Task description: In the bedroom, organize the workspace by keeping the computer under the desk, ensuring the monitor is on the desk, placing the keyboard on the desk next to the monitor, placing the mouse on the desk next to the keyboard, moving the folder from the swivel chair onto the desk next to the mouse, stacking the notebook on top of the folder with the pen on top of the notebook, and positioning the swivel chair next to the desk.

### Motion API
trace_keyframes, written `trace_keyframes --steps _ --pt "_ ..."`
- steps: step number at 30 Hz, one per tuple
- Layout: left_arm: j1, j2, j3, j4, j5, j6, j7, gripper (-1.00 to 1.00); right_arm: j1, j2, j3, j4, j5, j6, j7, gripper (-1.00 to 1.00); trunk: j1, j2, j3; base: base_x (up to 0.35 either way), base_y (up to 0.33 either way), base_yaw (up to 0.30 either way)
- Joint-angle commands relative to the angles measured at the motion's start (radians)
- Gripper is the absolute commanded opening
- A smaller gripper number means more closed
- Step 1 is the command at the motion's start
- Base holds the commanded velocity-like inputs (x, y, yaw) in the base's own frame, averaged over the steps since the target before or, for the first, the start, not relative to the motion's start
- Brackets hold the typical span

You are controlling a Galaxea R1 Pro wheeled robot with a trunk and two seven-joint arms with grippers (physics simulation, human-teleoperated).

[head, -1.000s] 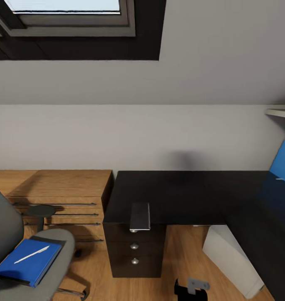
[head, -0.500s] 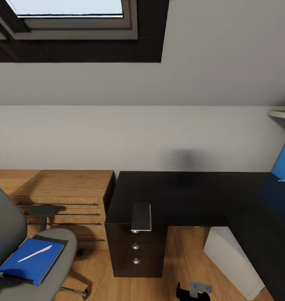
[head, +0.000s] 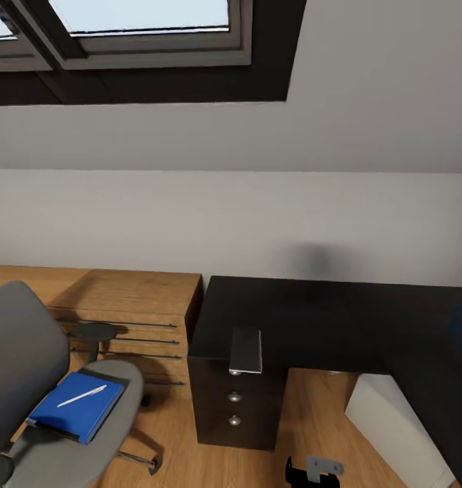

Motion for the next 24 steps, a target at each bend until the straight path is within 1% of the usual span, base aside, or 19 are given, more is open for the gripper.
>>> trace_keyframes --steps 1,13,17,24 --pt "0.0 0.0 -0.008 -0.002 0.004 -0.001 0.006 1.0 -0.001 0.0 0.008 0.001 -0.008 -0.004 -0.004 1.0 0.0 -0.001 -0.001 -0.206 0.184 0.279" --pt "0.0 0.0 -0.008 -0.002 0.004 -0.001 0.006 1.0 -0.001 0.0 0.007 0.002 -0.01 -0.004 -0.004 1.0 0.0 -0.001 -0.002 -0.228 0.221 0.279" --pt "0.0 0.0 -0.008 -0.002 0.004 -0.001 0.006 1.0 -0.001 0.0 0.007 0.002 -0.01 -0.004 -0.004 1.0 0.0 -0.001 -0.004 -0.061 0.094 0.272" --pt "0.0 0.0 -0.008 -0.002 0.004 -0.001 0.006 1.0 -0.001 -0.001 0.008 0.002 -0.01 -0.004 -0.004 1.0 0.0 -0.001 -0.008 -0.011 0.017 0.268"
